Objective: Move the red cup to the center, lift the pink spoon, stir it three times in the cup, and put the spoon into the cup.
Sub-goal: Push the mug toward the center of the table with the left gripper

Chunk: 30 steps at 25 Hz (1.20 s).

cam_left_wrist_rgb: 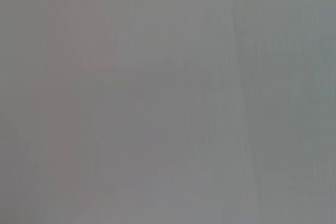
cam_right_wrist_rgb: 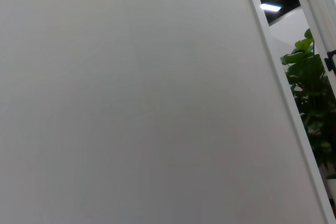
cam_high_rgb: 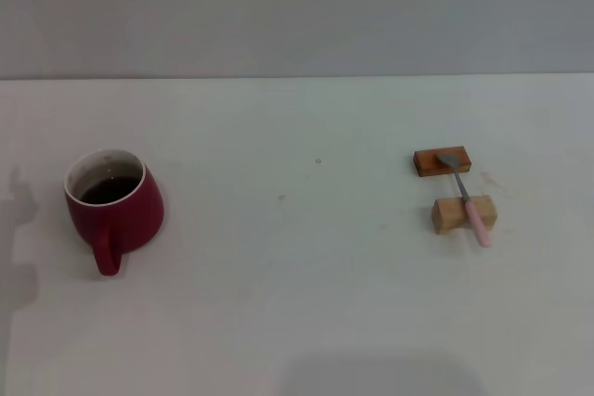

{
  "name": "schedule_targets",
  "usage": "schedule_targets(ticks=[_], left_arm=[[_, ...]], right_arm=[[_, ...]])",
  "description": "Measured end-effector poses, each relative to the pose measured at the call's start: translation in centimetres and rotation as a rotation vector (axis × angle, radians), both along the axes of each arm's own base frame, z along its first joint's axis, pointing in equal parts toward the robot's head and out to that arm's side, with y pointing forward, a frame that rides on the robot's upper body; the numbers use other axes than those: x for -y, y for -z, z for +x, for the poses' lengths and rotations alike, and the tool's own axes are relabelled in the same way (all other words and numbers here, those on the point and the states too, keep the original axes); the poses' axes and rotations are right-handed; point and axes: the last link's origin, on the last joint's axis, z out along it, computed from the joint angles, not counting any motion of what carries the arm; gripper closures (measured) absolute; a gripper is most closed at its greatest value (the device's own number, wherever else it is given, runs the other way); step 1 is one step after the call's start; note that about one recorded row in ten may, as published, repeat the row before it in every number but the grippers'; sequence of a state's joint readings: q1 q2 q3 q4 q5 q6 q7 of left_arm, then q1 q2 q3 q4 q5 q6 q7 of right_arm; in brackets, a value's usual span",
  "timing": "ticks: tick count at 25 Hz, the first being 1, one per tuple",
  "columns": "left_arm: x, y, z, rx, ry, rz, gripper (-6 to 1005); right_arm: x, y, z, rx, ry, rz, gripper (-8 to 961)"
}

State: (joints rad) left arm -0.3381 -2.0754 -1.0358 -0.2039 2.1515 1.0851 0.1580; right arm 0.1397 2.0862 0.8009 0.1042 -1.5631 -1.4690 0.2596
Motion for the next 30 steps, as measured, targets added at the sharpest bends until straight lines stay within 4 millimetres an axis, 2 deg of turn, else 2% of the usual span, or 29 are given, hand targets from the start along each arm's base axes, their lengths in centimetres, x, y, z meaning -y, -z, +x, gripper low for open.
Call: schedule_targets(ticks=[7, 13, 17, 30], left_arm=[[-0.2, 0.1, 0.1, -0.004, 0.002, -0.013, 787], [-0.3, 0.9, 0.3, -0.153, -0.010, -0.084, 915], [-0.5, 1.6, 0.7, -0.185, 0.012, -0.129, 1001], [-1.2, 3.4, 1.7, -0.292, 0.069, -0.263, 1001]], right_arm=[[0.1, 0.0, 0.0, 0.000, 0.001, 0.001, 210], [0.1, 0.0, 0.0, -0.001, -0.003, 0.002, 210], [0.0, 0.1, -0.1, 0.000, -0.008, -0.003, 210], [0.0, 0.1, -0.2, 0.000, -0.014, -0.001, 210]])
